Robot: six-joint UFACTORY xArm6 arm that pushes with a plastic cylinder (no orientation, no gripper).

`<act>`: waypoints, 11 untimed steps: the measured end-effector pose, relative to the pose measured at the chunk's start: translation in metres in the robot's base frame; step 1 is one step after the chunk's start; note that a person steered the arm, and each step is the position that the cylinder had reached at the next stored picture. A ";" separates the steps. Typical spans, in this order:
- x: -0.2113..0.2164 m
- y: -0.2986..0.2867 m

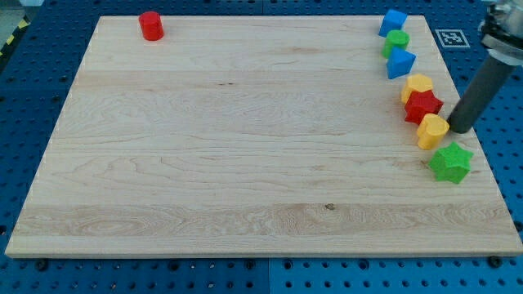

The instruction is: Push the red star into the red circle

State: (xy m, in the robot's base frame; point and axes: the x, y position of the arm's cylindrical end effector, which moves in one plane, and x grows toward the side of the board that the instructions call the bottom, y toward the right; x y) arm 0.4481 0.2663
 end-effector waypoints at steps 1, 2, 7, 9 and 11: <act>-0.007 0.000; -0.025 0.000; -0.038 -0.087; -0.070 -0.156; -0.078 -0.244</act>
State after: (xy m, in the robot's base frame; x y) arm 0.3702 0.0224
